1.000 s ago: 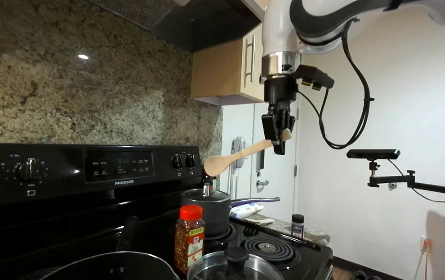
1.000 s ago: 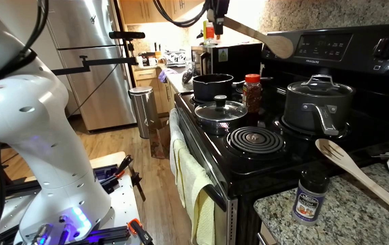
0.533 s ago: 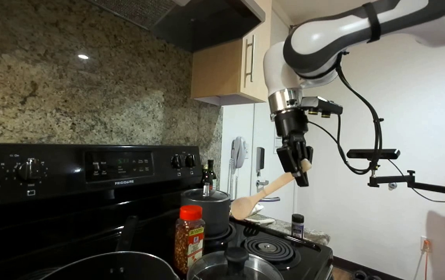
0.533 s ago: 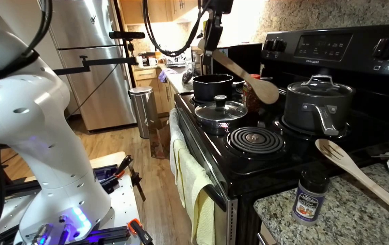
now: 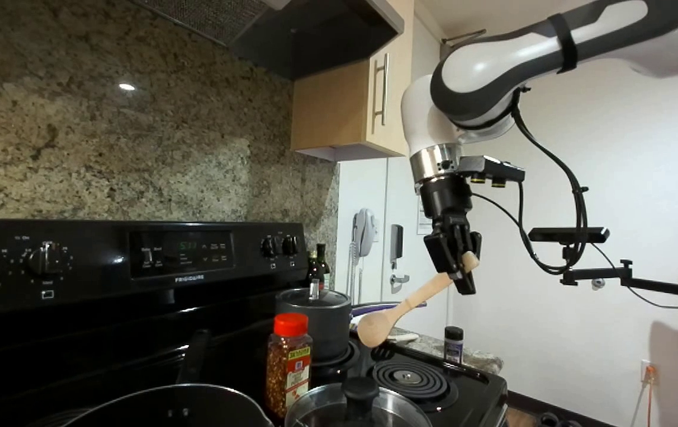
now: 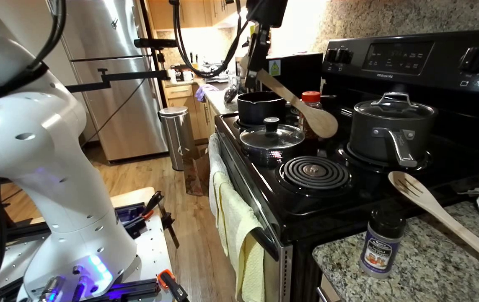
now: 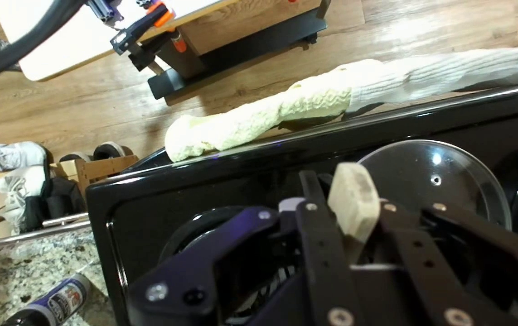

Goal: Take the spoon out of the left black pot and put it on the stove

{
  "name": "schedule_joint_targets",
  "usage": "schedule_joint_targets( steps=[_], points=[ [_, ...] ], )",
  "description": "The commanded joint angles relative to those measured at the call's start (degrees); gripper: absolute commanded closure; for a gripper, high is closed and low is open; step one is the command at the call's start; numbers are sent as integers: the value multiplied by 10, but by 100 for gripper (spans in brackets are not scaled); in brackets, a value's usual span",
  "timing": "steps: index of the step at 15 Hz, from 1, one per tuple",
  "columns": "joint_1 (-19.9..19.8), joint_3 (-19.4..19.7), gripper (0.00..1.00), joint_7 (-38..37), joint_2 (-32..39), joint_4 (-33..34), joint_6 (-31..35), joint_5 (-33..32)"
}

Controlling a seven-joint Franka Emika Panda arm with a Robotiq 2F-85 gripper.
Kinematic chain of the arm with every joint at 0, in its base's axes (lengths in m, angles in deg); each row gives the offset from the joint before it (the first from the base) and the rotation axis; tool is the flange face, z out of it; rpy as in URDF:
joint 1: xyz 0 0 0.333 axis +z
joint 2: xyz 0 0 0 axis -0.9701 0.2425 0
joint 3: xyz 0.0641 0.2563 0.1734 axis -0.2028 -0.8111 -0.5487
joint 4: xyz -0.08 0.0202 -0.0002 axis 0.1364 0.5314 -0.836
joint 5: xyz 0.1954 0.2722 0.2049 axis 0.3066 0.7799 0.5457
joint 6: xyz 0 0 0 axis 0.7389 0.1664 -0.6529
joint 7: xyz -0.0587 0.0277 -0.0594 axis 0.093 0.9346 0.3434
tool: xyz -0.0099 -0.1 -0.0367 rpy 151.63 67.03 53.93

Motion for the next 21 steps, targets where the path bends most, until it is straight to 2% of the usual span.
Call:
schedule_joint_targets(
  steps=[1,8,11,13,16,17,21],
  points=[
    [-26,21,99,-19,4,-46,24,67],
    [-62,66,99,7,25,-142,135,190],
    [-60,72,99,19,41,-154,127,218],
    [-59,63,99,6,49,-160,133,201],
    [-62,69,99,10,87,-150,86,202],
    [-64,69,99,3,95,-151,89,196],
    [-67,64,99,-17,119,-157,160,149]
  ],
)
